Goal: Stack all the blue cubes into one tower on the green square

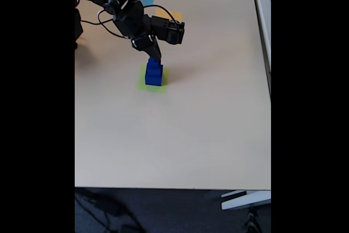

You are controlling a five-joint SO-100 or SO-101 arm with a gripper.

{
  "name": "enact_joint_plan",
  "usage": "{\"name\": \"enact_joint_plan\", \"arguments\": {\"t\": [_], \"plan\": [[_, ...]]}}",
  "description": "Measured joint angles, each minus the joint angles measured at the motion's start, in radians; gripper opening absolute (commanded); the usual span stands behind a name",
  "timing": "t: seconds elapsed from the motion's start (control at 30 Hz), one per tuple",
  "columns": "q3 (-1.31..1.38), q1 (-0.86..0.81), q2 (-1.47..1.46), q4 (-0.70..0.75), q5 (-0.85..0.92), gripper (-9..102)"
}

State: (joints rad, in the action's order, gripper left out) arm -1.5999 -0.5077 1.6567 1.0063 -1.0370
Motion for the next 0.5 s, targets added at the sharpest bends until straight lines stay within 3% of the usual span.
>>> {"name": "enact_joint_plan", "arguments": {"t": [0.5], "plan": [[0.051,-0.005,-0.028,0.038,0.006,0]]}}
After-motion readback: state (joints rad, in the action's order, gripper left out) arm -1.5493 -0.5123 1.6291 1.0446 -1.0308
